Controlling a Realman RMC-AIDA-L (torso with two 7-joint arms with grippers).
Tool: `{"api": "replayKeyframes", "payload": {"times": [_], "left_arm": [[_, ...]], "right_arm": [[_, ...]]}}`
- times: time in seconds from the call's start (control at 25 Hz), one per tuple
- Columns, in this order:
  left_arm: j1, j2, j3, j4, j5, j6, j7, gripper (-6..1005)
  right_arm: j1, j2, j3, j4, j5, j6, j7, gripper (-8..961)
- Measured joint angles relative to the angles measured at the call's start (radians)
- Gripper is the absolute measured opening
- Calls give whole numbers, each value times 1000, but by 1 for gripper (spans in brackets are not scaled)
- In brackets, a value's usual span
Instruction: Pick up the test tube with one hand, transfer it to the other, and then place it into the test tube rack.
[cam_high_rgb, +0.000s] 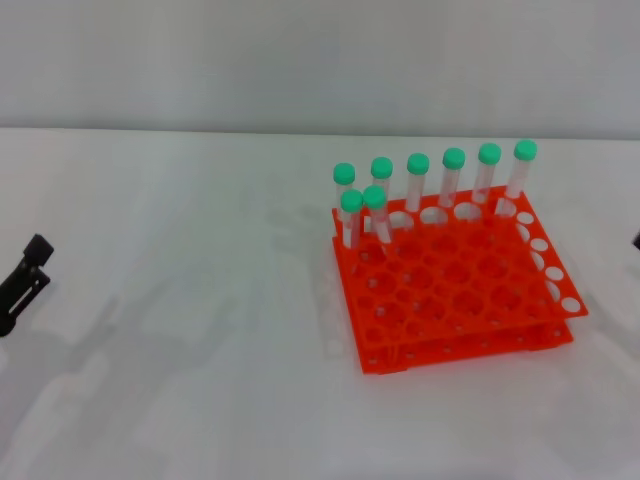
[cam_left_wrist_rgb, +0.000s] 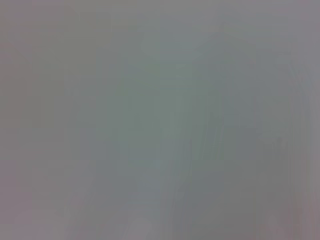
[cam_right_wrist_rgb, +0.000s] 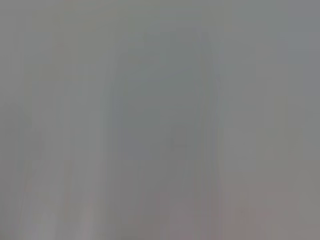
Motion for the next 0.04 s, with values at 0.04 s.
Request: {"api": "replayKeyframes", "payload": {"times": [0.04], "left_arm": [[-6,0,0,1,-6,0,0,893]], "right_arm": [[-6,-1,19,17,-1,-12,-7,802]]}}
